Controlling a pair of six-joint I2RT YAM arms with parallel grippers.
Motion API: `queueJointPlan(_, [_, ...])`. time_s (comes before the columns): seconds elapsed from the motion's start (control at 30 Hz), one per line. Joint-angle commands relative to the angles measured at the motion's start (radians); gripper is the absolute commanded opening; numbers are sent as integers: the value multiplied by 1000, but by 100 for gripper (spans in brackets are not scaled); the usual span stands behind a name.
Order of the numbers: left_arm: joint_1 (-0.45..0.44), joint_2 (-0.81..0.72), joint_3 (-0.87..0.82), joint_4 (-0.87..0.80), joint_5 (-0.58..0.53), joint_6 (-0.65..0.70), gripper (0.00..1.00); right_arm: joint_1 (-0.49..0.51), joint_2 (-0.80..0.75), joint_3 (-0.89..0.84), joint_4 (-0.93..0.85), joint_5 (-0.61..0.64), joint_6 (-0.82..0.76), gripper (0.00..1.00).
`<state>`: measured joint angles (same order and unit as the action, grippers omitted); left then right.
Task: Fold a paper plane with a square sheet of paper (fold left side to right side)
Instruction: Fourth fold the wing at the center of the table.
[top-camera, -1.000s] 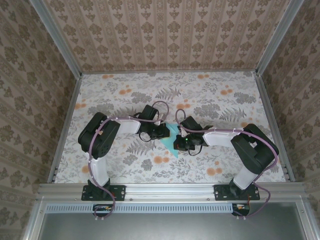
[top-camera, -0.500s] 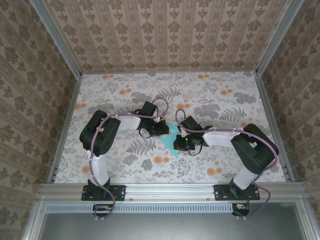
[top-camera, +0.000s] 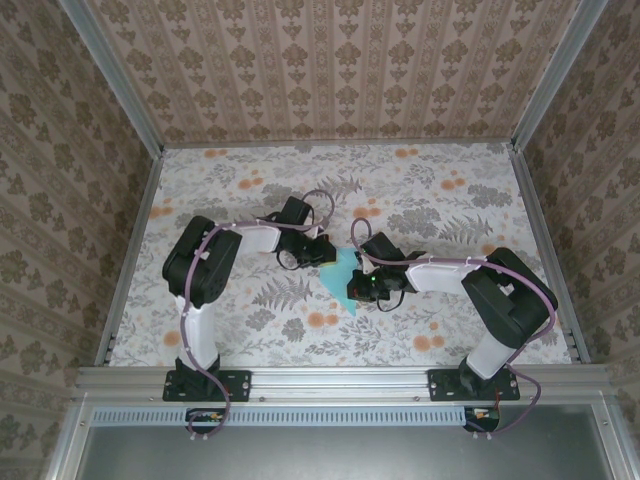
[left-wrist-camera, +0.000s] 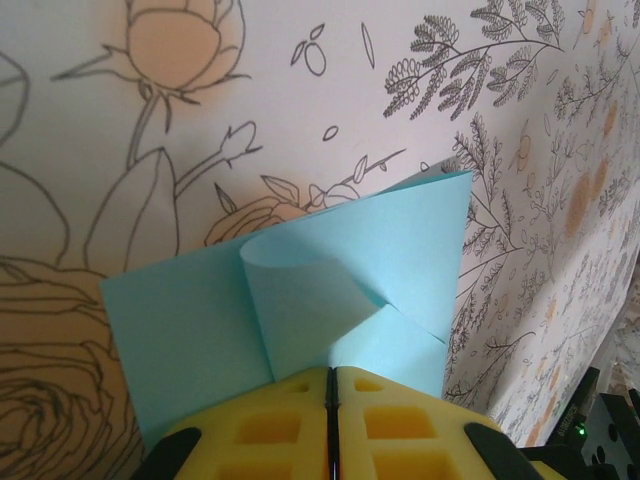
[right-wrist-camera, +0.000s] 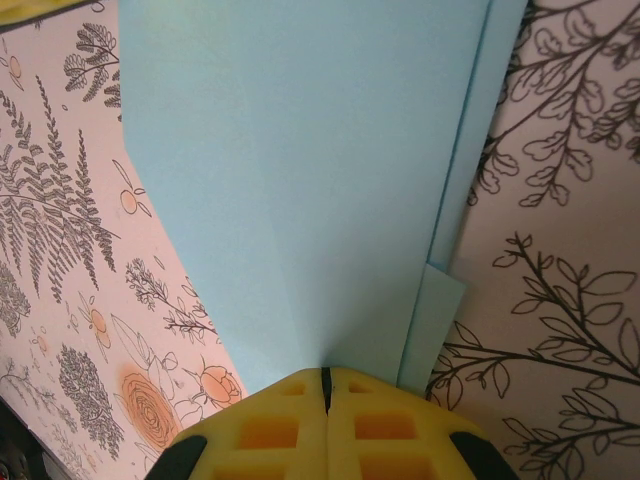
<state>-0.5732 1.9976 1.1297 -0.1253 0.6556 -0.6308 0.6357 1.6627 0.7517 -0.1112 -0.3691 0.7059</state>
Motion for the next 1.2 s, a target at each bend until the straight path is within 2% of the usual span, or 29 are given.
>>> queueJointPlan(0.0, [53,48,37,8,-159,49,10,12,66,-69,-195,113,-22,0])
queueJointPlan(0.77, [110,118,148,-58,-159,88,12,16,66,-72,-185,104,-19,0])
queueJointPlan(0.83, [140,118,155,-66,-154,91,13,18,66,-71,-177,99,-14,0])
queueJointPlan(1.03, [150,69,156,-82,-139,98,17,18,60,-66,-131,84,9,0])
queueJointPlan(1.17, [163,-21,120,-82,-137,101,21,18,44,-60,-66,69,34,0])
